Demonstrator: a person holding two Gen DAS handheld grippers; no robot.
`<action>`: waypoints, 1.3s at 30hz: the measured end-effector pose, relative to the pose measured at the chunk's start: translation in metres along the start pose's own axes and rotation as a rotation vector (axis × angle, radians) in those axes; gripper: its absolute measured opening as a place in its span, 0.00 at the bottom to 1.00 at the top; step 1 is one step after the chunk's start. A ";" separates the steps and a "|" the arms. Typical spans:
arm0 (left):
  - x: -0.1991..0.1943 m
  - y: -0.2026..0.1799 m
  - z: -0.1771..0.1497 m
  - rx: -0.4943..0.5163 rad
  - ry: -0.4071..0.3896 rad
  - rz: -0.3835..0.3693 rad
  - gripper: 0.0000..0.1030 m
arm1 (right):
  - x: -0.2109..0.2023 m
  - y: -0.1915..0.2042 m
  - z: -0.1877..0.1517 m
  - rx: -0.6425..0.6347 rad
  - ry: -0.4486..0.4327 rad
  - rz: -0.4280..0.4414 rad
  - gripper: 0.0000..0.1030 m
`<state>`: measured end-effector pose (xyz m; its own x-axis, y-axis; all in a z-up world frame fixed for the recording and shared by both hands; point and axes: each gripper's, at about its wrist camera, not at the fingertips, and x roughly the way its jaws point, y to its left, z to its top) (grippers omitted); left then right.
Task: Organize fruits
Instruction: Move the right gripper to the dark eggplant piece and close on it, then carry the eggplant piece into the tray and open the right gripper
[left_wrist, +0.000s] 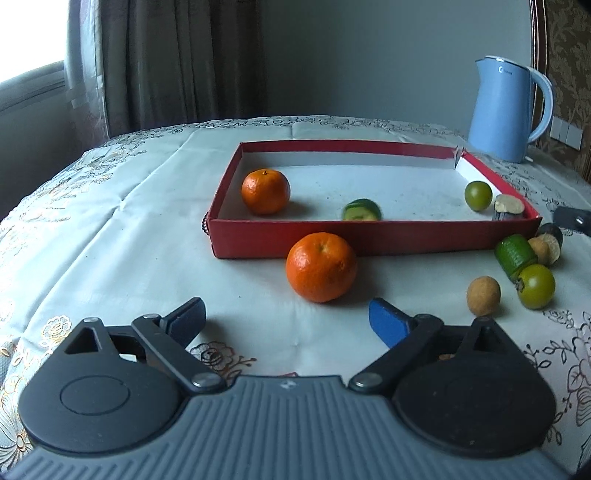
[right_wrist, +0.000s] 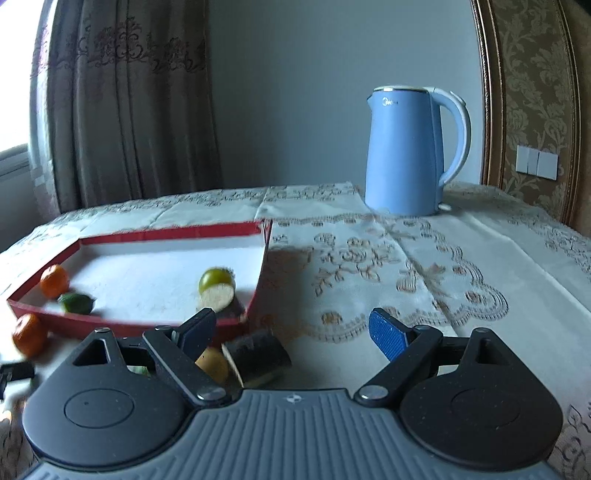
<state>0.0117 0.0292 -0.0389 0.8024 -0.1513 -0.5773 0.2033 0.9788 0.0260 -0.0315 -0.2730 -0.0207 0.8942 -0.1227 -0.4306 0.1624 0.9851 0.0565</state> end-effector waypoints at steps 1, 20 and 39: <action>0.001 0.000 0.000 0.000 0.001 0.001 0.94 | -0.004 -0.002 -0.003 -0.009 0.002 -0.006 0.88; 0.003 0.003 0.000 -0.015 0.016 0.000 1.00 | 0.019 0.008 -0.005 -0.279 0.098 0.070 0.63; 0.003 0.003 0.000 -0.017 0.019 -0.005 1.00 | 0.024 0.009 -0.007 -0.312 0.107 0.167 0.35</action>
<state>0.0148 0.0320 -0.0405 0.7907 -0.1536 -0.5927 0.1975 0.9803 0.0094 -0.0114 -0.2659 -0.0374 0.8462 0.0400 -0.5313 -0.1318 0.9819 -0.1359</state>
